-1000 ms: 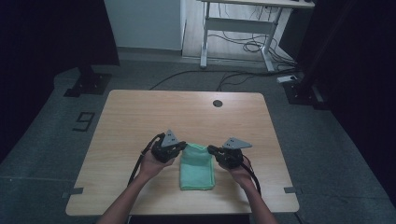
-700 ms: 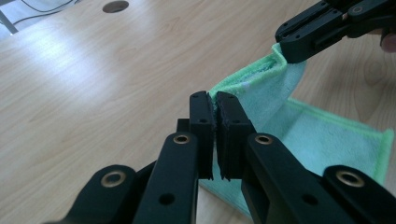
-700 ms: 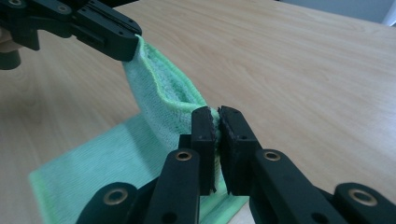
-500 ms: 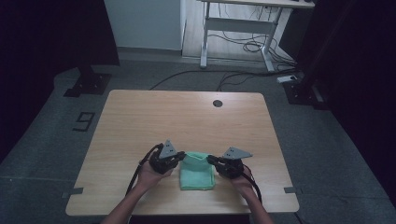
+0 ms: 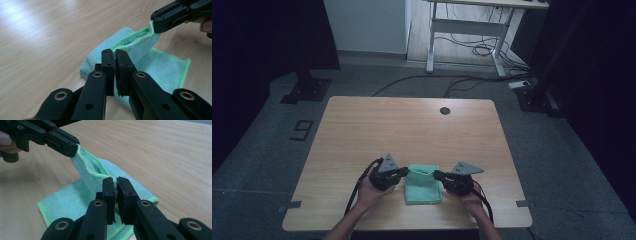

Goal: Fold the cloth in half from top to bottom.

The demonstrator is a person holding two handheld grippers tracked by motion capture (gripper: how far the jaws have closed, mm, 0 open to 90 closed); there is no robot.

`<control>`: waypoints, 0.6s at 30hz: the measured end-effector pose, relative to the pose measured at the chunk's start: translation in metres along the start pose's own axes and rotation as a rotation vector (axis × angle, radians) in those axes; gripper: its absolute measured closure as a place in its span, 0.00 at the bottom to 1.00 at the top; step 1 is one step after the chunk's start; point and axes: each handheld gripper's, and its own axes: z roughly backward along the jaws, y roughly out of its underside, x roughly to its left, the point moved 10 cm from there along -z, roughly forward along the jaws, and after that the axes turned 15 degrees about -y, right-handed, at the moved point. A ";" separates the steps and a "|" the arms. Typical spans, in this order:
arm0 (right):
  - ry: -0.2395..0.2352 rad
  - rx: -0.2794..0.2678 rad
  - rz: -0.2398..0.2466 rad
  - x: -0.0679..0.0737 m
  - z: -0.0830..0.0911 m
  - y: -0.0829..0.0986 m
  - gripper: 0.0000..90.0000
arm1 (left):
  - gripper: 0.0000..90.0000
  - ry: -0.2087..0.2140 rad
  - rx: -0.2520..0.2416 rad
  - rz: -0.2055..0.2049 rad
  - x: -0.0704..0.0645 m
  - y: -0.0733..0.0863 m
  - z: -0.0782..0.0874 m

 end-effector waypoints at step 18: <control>-0.071 0.061 -0.006 0.031 0.015 0.038 0.91 | 0.92 0.068 0.057 -0.060 -0.052 0.048 0.009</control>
